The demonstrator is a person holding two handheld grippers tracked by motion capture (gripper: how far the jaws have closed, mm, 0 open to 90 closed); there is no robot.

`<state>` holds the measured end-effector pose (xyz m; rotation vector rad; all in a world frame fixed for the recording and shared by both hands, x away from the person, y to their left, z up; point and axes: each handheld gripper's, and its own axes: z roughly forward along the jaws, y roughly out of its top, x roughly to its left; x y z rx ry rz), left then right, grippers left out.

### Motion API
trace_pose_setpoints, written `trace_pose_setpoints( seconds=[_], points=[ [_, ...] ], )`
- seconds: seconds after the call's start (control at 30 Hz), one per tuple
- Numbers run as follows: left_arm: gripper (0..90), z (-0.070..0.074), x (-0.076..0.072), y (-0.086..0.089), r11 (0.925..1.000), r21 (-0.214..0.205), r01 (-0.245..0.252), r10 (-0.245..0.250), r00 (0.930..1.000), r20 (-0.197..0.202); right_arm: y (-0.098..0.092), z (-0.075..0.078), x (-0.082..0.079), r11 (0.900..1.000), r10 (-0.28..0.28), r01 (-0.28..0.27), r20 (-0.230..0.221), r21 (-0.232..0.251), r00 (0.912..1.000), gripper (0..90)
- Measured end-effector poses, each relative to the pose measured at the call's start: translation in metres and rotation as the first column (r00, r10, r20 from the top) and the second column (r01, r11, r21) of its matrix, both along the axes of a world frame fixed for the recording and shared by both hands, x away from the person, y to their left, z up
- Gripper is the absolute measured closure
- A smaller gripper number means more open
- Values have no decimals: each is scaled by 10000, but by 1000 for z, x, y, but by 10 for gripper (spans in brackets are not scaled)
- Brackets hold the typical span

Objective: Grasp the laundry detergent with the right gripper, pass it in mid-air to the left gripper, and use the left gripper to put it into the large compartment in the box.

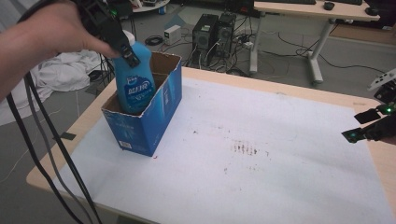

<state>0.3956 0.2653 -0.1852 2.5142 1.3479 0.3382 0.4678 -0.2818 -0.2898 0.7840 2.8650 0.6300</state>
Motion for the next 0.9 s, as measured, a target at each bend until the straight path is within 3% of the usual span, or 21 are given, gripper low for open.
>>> trace_pose_setpoints(
  seconds=[0.2,0.43,0.9],
  points=[
    [384,-28,2,-3,9998,-215,1,-9,9993,-381,-2,1,-1,10000,-97,97,-24,21,10000,213],
    [384,-55,4,-5,10000,-26,91,-92,9972,-749,-4,1,-2,10000,-50,50,4,44,10000,213],
    [384,-78,6,-2,9997,234,60,-37,9956,-939,-3,1,-3,10000,-15,15,-1,2,10000,214]
  ],
)
